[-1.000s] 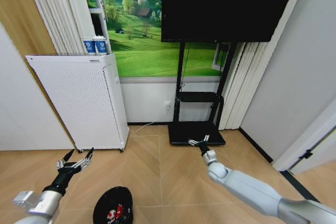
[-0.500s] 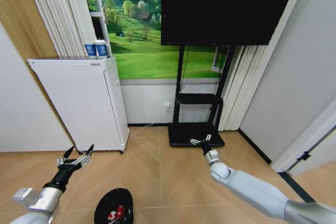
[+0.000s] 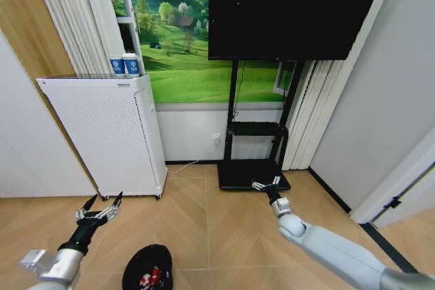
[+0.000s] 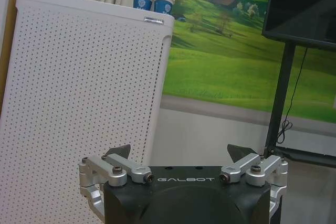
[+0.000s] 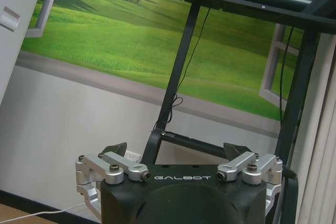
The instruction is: Pick up the trash bin and place the garbage on the floor into it.
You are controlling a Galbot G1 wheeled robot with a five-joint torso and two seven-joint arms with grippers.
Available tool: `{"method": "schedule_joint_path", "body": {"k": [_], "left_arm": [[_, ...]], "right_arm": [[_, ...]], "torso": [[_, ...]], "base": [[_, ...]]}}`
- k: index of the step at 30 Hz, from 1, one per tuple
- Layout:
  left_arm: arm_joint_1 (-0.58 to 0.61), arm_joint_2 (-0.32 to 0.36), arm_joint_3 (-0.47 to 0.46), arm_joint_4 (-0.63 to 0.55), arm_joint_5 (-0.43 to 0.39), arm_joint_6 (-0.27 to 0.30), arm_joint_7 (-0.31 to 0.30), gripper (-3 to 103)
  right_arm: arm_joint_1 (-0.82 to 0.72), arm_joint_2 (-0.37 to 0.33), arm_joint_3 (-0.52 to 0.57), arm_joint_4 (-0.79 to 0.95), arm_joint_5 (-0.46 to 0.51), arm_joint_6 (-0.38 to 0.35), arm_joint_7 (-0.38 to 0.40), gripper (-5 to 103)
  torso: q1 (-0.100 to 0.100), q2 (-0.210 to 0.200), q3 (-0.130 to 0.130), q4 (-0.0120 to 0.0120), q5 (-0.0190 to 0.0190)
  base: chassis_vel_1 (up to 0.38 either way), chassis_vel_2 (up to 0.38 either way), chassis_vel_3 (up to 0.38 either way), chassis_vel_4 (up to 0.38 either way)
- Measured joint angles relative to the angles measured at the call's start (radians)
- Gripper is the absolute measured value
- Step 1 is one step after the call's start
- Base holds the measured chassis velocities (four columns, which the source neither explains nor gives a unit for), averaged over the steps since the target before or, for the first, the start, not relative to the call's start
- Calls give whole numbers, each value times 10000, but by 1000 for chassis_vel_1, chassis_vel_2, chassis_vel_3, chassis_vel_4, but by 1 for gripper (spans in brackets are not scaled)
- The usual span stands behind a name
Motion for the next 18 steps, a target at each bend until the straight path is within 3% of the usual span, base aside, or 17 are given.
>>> {"method": "schedule_joint_path", "body": {"k": [10, 18], "left_arm": [[2, -221, 245, 122, 206, -28, -29, 100], [8, -275, 297, 156, 211, -68, -5, 100]], "right_arm": [[-343, -44, 534, 156, -192, 147, 144, 100], [-471, -26, 648, 106, -529, 225, 251, 100]], "torso": [[-17, -37, -21, -4, 6], [-25, -53, -31, 4, -7]], "base": [[35, -177, -30, 196], [224, -228, -206, 227]]}}
